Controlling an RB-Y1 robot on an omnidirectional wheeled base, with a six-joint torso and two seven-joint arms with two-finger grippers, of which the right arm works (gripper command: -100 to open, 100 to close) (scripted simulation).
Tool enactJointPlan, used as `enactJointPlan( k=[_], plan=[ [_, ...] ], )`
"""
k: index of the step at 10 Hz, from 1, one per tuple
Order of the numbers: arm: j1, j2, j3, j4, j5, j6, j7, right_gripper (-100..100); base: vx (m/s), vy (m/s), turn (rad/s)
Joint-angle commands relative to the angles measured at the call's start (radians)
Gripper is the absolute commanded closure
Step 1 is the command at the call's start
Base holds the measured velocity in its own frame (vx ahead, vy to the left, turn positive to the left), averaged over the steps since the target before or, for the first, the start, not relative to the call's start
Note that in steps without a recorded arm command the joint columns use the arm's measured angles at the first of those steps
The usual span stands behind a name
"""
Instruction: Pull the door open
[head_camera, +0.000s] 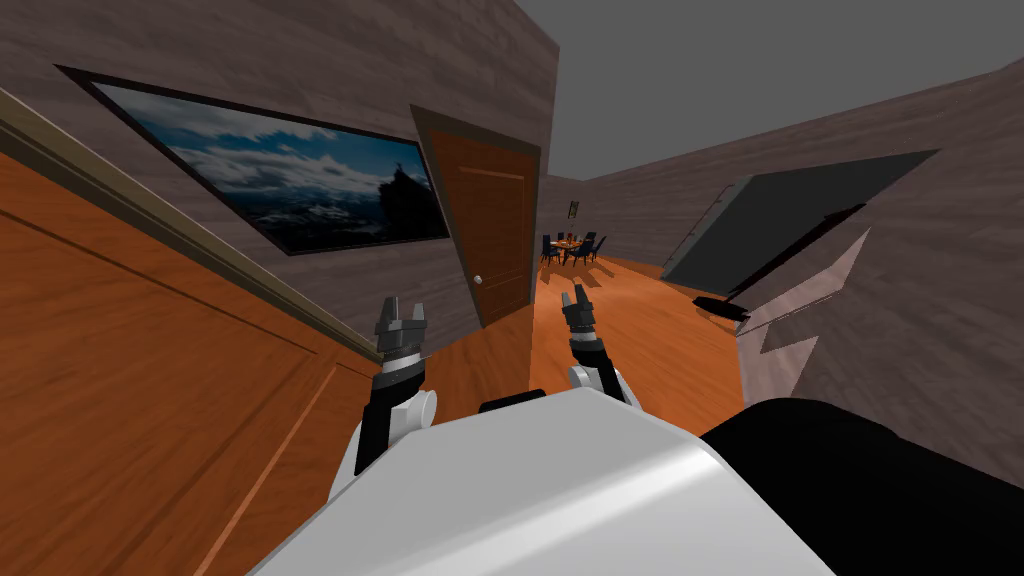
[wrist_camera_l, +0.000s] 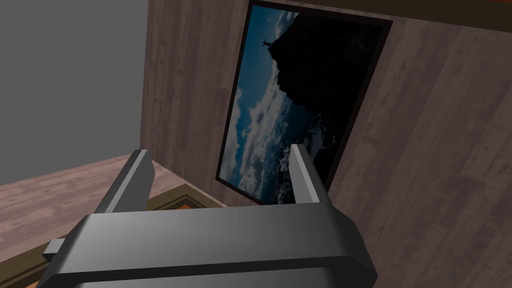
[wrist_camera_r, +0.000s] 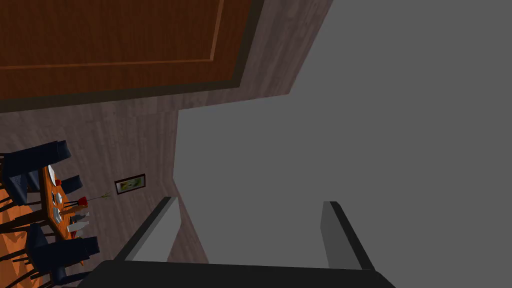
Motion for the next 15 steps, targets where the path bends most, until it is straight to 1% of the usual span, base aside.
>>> enactJointPlan(
  k=[1, 2, 4, 5, 10, 15],
  plan=[
    [-0.007, -0.007, 0.000, 0.029, -0.017, -0.008, -0.030, -100, 0.052, 0.015, 0.137],
    [-0.011, -0.011, 0.000, 0.048, -0.027, -0.014, -0.049, -100, 0.091, 0.025, 0.231],
    [-0.019, -0.017, -0.001, 0.081, -0.046, -0.023, -0.083, -100, 0.115, 0.005, 0.123],
    [-0.025, -0.022, -0.001, 0.107, -0.061, -0.031, -0.110, -100, 0.116, 0.015, 0.150],
    [-0.044, -0.034, -0.002, 0.187, -0.106, -0.054, -0.191, -100, 0.090, 0.013, 0.129],
    [-0.066, -0.045, -0.003, 0.282, -0.159, -0.081, -0.288, -100, 0.091, 0.001, 0.147]
  ],
)
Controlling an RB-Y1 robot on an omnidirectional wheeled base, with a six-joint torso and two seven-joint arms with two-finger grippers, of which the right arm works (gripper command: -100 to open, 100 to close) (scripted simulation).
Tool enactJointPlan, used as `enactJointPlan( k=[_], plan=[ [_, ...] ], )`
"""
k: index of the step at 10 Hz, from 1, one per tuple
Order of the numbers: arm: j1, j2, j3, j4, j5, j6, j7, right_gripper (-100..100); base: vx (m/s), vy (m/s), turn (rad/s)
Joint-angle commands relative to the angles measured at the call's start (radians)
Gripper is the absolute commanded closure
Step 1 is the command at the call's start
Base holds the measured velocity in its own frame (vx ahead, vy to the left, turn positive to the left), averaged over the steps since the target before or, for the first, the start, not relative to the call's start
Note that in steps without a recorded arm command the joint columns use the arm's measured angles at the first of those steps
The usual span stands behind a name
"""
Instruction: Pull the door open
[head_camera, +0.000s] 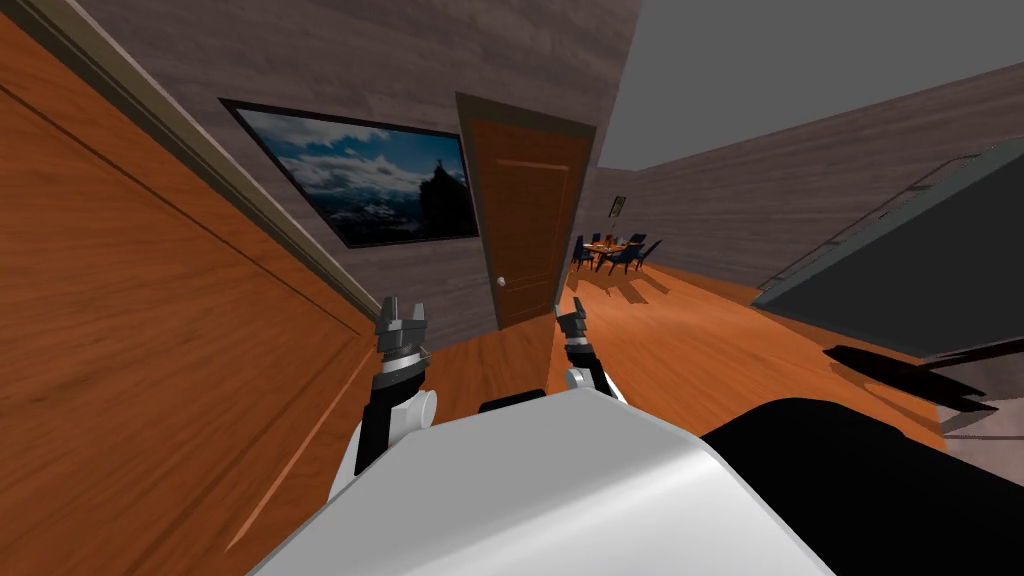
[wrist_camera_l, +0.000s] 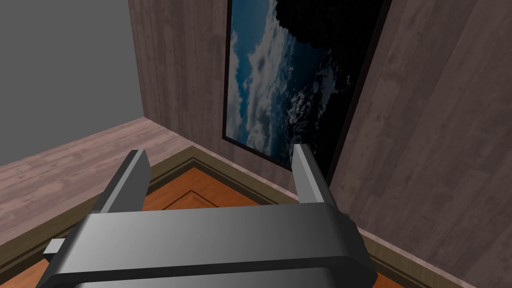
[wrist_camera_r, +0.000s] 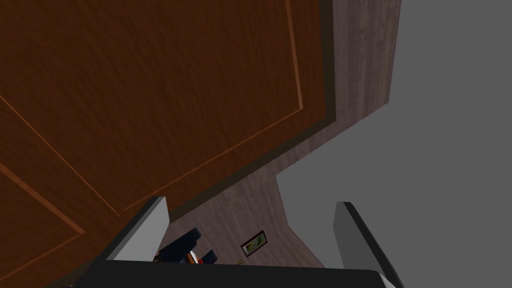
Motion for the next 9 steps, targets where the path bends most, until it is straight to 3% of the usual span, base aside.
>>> enactJointPlan(
  k=[1, 9],
  plan=[
    [-0.006, -0.005, -0.001, 0.034, -0.019, -0.013, -0.037, -100, 0.097, 0.007, 0.202],
    [-0.047, -0.021, -0.002, 0.211, -0.119, -0.064, -0.218, -100, 0.103, -0.005, 0.164]
  ],
)
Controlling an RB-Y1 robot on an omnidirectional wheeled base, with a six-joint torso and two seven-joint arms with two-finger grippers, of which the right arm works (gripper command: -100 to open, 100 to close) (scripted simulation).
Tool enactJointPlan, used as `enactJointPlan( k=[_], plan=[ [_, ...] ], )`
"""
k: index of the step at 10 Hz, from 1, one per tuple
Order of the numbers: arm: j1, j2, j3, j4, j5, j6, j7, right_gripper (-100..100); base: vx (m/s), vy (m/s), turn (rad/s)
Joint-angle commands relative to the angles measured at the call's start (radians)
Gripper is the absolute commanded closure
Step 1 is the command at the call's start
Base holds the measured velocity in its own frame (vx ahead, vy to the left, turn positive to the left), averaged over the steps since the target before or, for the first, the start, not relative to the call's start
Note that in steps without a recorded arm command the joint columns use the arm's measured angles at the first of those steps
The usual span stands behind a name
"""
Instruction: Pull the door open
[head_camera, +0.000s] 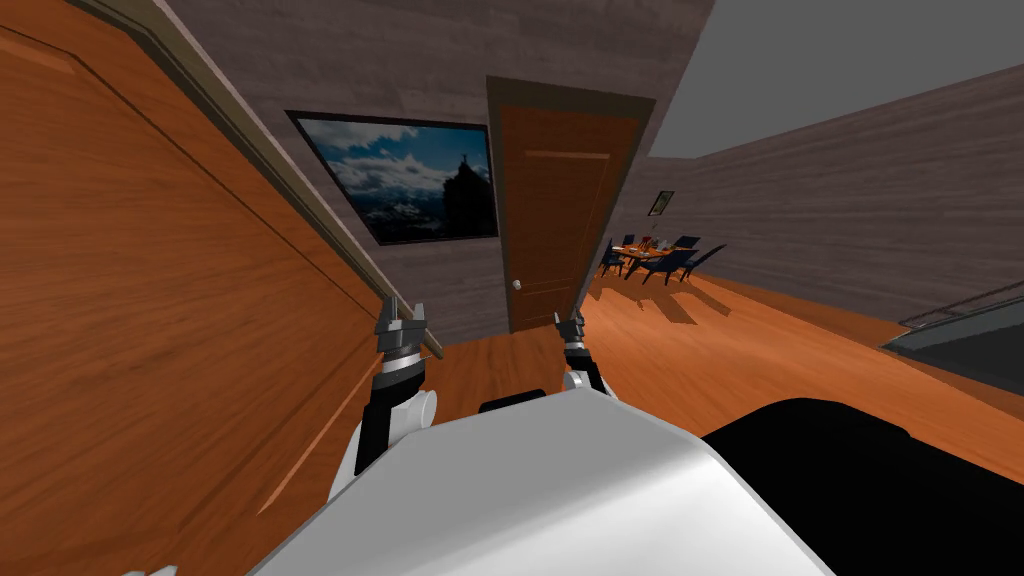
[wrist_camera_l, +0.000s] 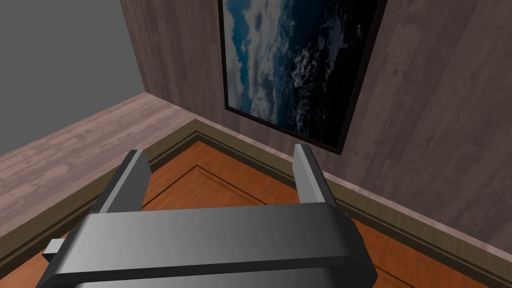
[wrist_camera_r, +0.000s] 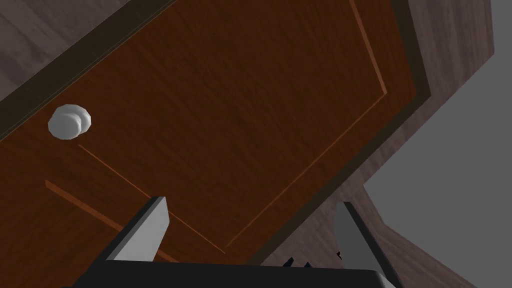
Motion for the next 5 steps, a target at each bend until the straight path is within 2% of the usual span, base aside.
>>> enactJointPlan(
  k=[1, 3, 4, 5],
  plan=[
    [-0.010, -0.003, 0.000, 0.042, -0.021, -0.016, -0.042, -100, 0.102, -0.018, 0.180],
    [-0.021, -0.006, -0.001, 0.089, -0.048, -0.030, -0.090, -100, 0.109, -0.009, 0.188],
    [-0.021, -0.006, -0.001, 0.089, -0.048, -0.030, -0.090, -100, 0.065, -0.004, 0.040],
    [-0.026, -0.008, -0.001, 0.112, -0.061, -0.036, -0.114, -100, 0.047, -0.011, 0.102]
  ],
)
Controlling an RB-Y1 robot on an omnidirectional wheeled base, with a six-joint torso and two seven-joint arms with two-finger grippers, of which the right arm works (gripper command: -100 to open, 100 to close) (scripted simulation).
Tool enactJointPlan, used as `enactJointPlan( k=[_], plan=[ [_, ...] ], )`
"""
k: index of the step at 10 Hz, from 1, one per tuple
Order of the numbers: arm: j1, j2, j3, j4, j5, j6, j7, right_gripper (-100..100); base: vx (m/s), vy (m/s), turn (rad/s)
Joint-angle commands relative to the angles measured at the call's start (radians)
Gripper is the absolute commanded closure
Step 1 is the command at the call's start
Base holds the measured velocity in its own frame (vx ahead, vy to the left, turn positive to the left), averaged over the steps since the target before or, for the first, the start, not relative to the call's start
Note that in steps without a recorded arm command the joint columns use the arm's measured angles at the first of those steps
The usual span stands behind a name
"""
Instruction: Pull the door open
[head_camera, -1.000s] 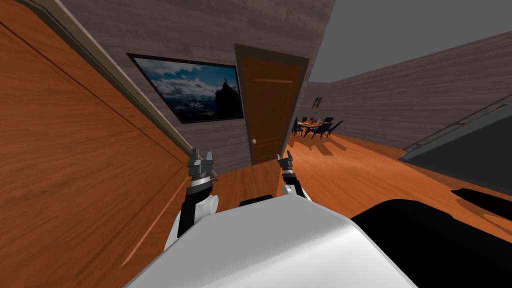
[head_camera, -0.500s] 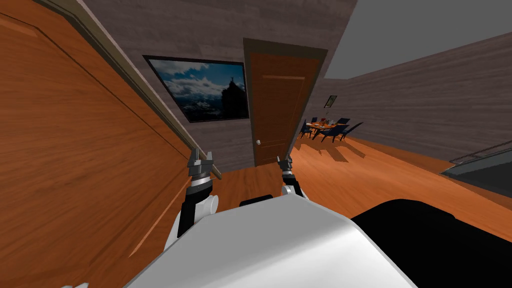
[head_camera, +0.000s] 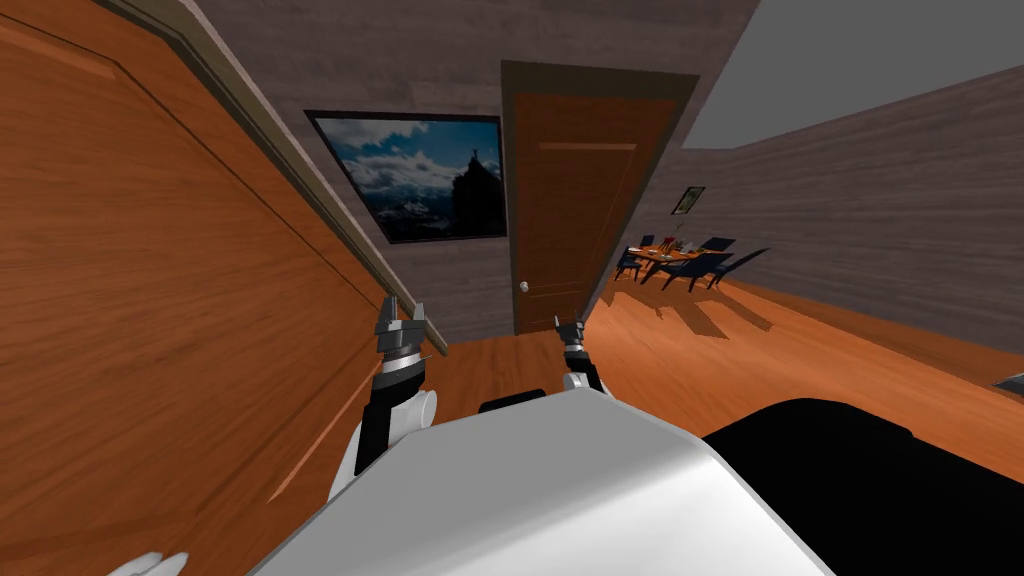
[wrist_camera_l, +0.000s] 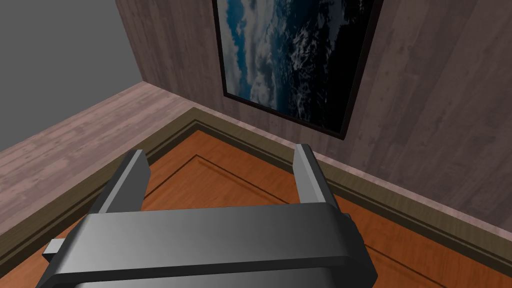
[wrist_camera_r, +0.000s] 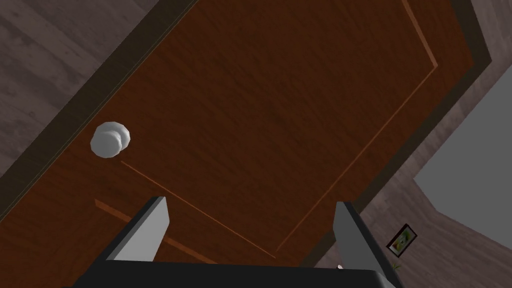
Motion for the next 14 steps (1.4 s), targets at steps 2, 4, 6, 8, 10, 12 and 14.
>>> enactJointPlan(
  k=[2, 4, 6, 8, 10, 12, 14],
  plan=[
    [-0.014, -0.004, -0.001, 0.059, -0.033, -0.018, -0.062, -100, 0.081, -0.017, 0.193],
    [-0.025, -0.007, -0.001, 0.106, -0.060, -0.031, -0.110, -100, 0.105, -0.031, 0.181],
    [-0.036, -0.010, -0.002, 0.152, -0.086, -0.044, -0.157, -100, 0.096, -0.017, 0.183],
    [-0.047, -0.012, -0.002, 0.198, -0.112, -0.057, -0.203, -100, 0.106, -0.031, 0.179],
    [-0.057, -0.014, -0.003, 0.243, -0.137, -0.071, -0.249, -100, 0.087, -0.038, 0.171],
    [-0.067, -0.016, -0.003, 0.285, -0.161, -0.083, -0.293, -100, 0.094, -0.045, 0.165],
    [-0.077, -0.018, -0.003, 0.328, -0.185, -0.095, -0.336, -100, 0.093, -0.044, 0.155]
  ],
)
